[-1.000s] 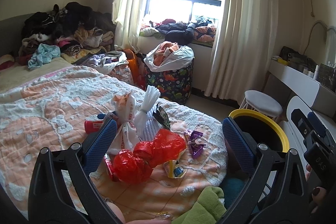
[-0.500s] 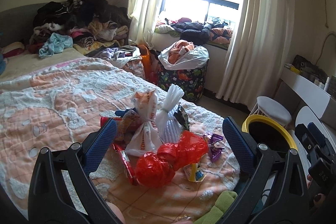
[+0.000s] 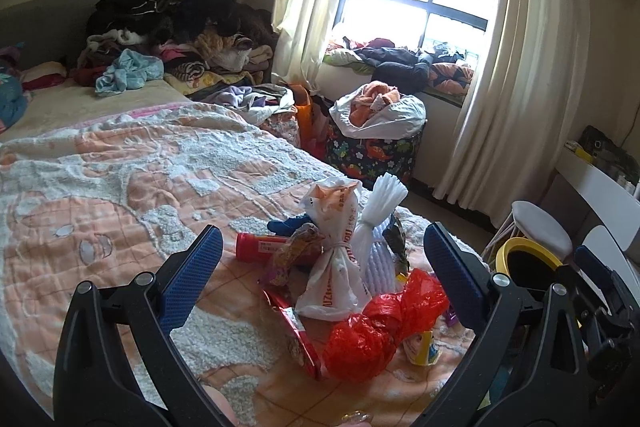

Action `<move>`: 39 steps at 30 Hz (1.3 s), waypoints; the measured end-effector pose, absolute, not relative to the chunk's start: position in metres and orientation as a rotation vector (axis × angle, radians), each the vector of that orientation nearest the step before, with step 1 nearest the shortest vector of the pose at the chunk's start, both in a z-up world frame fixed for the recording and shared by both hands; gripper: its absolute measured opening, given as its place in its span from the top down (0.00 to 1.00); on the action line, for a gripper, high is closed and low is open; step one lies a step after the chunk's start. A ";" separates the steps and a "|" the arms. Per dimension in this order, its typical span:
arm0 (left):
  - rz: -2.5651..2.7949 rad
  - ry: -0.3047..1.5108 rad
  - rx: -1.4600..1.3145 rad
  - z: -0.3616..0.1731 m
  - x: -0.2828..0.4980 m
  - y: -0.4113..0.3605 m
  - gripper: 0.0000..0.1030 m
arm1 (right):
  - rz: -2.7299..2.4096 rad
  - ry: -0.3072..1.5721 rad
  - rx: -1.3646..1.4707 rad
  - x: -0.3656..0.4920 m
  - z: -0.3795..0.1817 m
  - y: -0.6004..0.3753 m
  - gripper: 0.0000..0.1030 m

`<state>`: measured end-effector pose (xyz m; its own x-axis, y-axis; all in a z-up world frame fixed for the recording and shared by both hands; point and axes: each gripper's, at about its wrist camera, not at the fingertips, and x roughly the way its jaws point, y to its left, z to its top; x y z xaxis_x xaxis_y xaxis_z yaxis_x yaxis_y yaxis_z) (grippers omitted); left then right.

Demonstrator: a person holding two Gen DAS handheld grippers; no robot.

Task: Collect trash
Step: 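Grasp the red snack wrapper with the left tool while the right tool grasps the red plastic bag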

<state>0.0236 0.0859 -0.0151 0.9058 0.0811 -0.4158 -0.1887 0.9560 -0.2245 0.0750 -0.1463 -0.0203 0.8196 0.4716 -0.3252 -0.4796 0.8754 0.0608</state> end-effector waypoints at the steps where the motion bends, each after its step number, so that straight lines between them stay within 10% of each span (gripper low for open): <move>1: 0.123 0.416 -0.269 -0.015 0.026 0.089 0.10 | 0.526 0.353 -0.029 0.076 -0.020 -0.143 0.06; 23: -0.061 0.607 -0.221 -0.051 0.112 0.110 0.10 | 0.709 0.754 -0.041 0.162 -0.069 -0.101 0.07; 29: -0.055 0.678 -0.219 -0.065 0.132 0.116 0.17 | 0.767 0.875 -0.008 0.183 -0.089 -0.090 0.26; 36: -0.070 0.739 -0.227 -0.077 0.142 0.118 0.34 | 0.838 0.937 0.044 0.189 -0.099 -0.090 0.87; 39: -0.070 0.759 -0.222 -0.082 0.144 0.117 0.47 | 0.858 0.900 0.057 0.180 -0.094 -0.097 0.94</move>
<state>0.1439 0.1174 -0.0818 0.7246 -0.1426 -0.6743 -0.0170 0.9744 -0.2244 0.1805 -0.0969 -0.0944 0.3221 0.6754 -0.6634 -0.6306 0.6757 0.3818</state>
